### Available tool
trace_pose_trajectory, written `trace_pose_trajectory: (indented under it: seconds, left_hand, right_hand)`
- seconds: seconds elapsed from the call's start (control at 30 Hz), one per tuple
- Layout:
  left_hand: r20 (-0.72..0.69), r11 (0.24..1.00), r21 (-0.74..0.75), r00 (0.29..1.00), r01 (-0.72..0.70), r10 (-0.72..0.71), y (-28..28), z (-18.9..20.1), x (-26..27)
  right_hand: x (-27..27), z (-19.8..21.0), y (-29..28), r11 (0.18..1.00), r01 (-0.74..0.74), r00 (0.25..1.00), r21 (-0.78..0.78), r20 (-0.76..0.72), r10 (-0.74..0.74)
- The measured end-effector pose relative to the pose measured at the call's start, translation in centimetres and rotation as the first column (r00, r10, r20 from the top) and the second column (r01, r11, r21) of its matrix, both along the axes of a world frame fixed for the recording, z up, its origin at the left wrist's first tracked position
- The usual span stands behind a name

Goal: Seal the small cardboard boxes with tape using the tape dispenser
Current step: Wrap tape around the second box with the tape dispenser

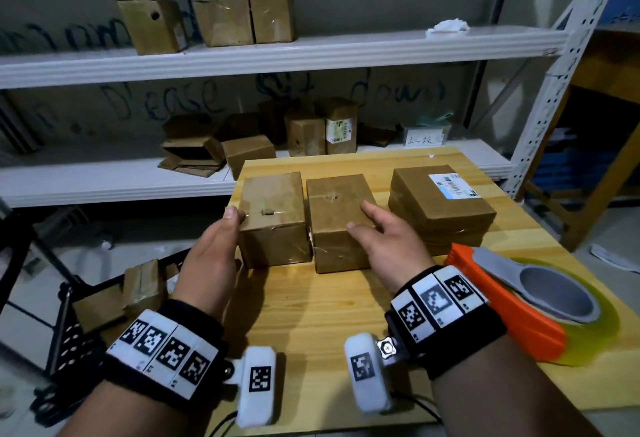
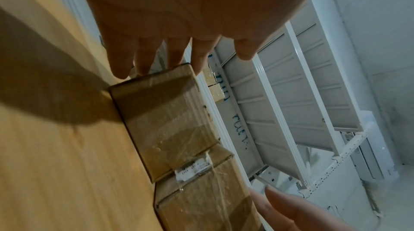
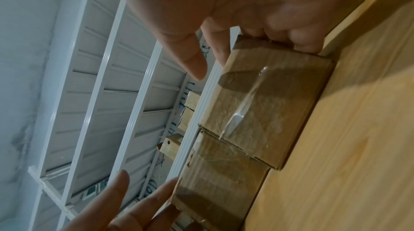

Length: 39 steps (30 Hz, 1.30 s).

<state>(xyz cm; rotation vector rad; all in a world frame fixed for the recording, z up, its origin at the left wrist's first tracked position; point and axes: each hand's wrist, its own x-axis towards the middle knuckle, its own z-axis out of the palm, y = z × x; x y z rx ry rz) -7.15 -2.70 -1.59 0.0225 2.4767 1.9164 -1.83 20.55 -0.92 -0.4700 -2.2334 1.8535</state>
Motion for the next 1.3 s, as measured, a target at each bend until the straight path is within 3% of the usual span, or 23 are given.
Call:
trace_pose_trajectory:
  seconds: [0.57, 0.87, 1.1, 1.3]
  left_hand:
    - [-0.043, 0.996, 0.079, 0.998, -0.047, 0.05, -1.0, 0.3, 0.1]
    - [-0.29, 0.981, 0.145, 0.942, -0.129, 0.167, 0.7, 1.4, 1.8]
    - [-0.31, 0.991, 0.098, 0.943, -0.095, 0.121, 3.6, 2.0, 4.2]
    - [-0.262, 0.99, 0.116, 0.964, 0.079, -0.046, 7.2, 2.2, 7.5]
  right_hand:
    - [-1.0, -0.6, -2.1, 0.999, 0.023, 0.997, -0.044, -0.072, -0.026]
    - [1.2, -0.3, -0.1, 0.991, 0.095, 0.989, -0.089, -0.107, -0.105]
    - [5.1, 1.0, 1.5, 0.99, 0.125, 0.983, -0.065, -0.126, -0.133]
    - [8.2, 1.7, 3.9, 0.98, 0.188, 0.974, -0.069, -0.113, -0.194]
